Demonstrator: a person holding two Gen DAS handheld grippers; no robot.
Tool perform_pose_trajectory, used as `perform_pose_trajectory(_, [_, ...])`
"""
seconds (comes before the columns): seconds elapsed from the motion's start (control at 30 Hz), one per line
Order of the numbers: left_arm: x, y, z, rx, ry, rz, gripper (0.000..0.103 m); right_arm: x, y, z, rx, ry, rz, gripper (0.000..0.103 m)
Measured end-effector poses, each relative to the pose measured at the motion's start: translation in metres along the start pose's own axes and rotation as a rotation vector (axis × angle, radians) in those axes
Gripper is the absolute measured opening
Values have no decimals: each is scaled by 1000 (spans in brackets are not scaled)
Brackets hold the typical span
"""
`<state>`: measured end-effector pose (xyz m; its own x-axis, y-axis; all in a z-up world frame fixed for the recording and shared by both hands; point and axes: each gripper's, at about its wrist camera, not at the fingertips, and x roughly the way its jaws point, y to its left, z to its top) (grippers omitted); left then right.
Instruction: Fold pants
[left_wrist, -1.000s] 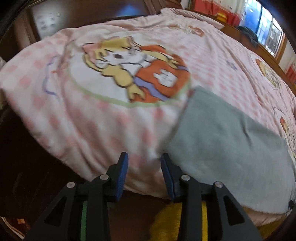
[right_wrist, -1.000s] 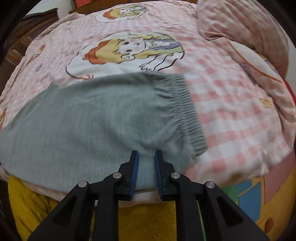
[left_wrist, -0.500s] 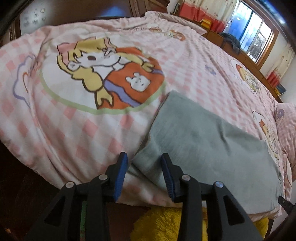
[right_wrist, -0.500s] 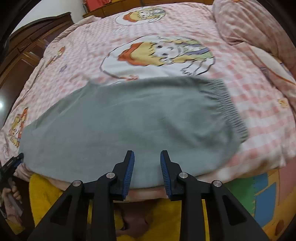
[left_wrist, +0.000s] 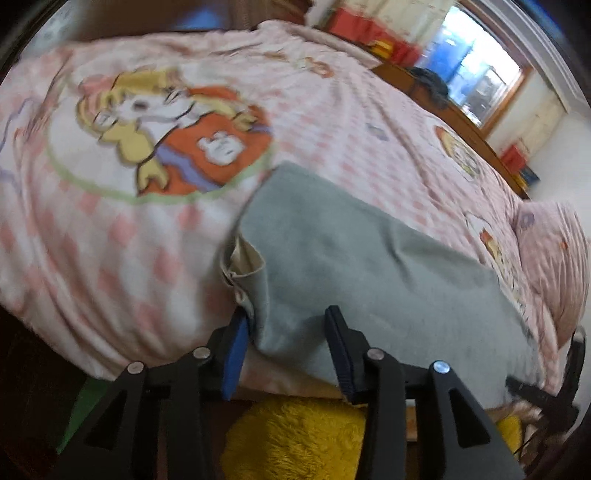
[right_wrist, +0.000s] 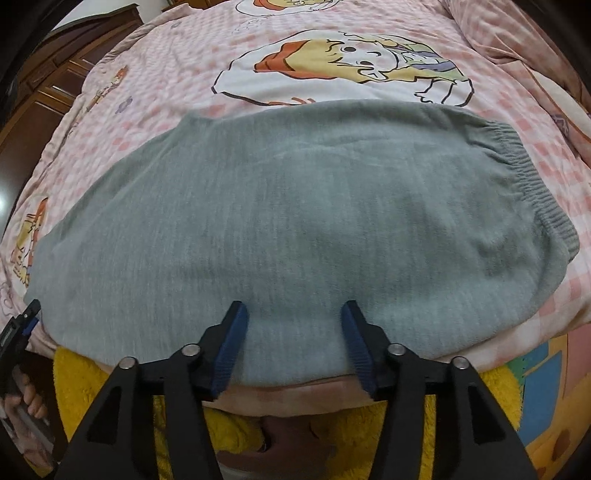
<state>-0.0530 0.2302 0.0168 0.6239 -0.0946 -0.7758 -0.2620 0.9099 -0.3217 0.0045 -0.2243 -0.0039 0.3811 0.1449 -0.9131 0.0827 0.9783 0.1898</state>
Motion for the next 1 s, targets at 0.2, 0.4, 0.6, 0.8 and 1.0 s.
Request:
perform_pose_trajectory(0.2, [15, 9, 6, -42, 18, -8, 43, 4, 11, 1, -21, -6, -14, 77])
perform_pose_trajectory(0.4, [13, 11, 4, -47, -18, 8, 21, 4, 12, -2, -31, -20, -25, 77])
perform_pose_trajectory(0.6, [-5, 23, 6, -110, -39, -36, 8, -5, 13, -3, -18, -36, -29, 73])
perform_pose_trajectory(0.8, [-28, 7, 10, -62, -90, -51, 7, -20, 16, -8, -28, -61, 24, 68])
perform_pose_trajectory(1.0, [-37, -23, 14, -14, -105, -94, 7, -35, 18, -7, -39, -106, 64, 67])
